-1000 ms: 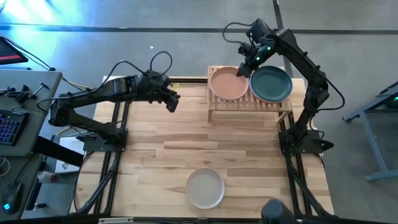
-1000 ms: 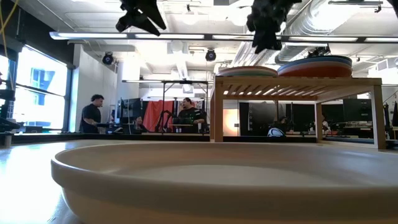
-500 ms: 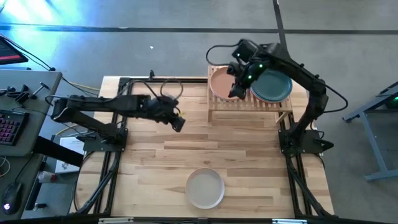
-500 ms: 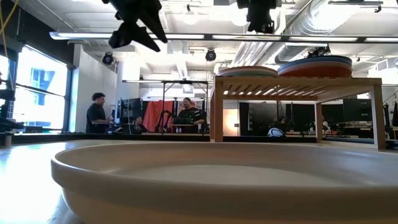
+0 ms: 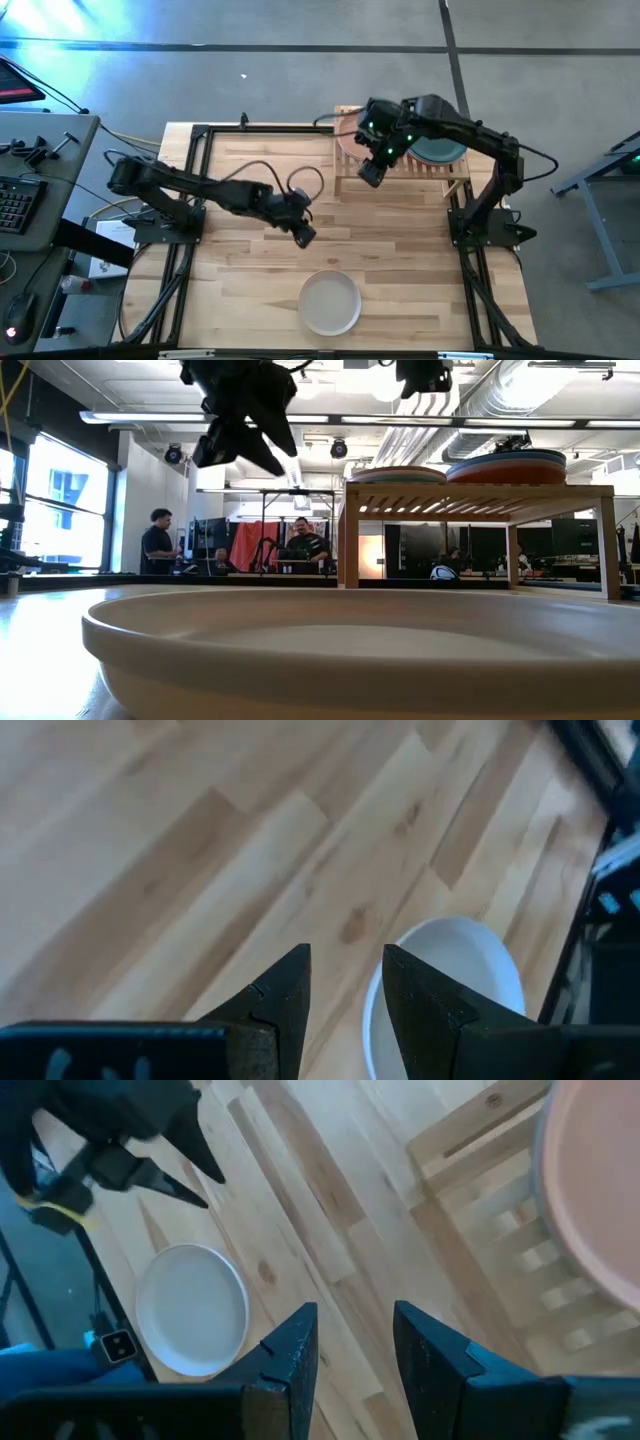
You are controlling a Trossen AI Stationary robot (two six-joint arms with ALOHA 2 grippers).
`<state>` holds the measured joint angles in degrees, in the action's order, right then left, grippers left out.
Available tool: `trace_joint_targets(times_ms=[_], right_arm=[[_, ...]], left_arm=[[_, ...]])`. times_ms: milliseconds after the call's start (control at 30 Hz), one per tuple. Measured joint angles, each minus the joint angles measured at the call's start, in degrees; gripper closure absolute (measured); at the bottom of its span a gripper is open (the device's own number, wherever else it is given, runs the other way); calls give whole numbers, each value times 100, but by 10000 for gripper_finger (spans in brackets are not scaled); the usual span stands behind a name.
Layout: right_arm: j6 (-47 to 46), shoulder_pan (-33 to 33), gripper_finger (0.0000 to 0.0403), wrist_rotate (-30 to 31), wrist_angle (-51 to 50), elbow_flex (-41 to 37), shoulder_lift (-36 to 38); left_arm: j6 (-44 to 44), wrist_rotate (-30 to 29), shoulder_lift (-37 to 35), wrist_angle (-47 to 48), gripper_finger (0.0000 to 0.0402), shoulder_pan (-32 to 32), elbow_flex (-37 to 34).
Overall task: Place and stack plates onto a shelf
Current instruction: Stack the white plate on top of the brown plate onto the shelf
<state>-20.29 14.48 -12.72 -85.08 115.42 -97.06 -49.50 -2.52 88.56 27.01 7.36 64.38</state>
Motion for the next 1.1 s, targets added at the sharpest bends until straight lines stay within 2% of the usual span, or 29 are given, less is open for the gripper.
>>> trace_joint_targets(times_ms=[200,567,833,1100], right_arm=[[-598,-620,293,357,-1,0,0],[-1364,-1544,293,845,0,0,-2],[-1591,-1840,293,1109,0,0,-2],[-1742,-1900,293,1122,0,0,-7]], left_arm=[[4,6,517,-245,287,357,2],[-171,367,1232,-722,287,765,4],[-420,378,1510,-1002,287,969,6],[-595,373,1832,-1178,287,1085,6]])
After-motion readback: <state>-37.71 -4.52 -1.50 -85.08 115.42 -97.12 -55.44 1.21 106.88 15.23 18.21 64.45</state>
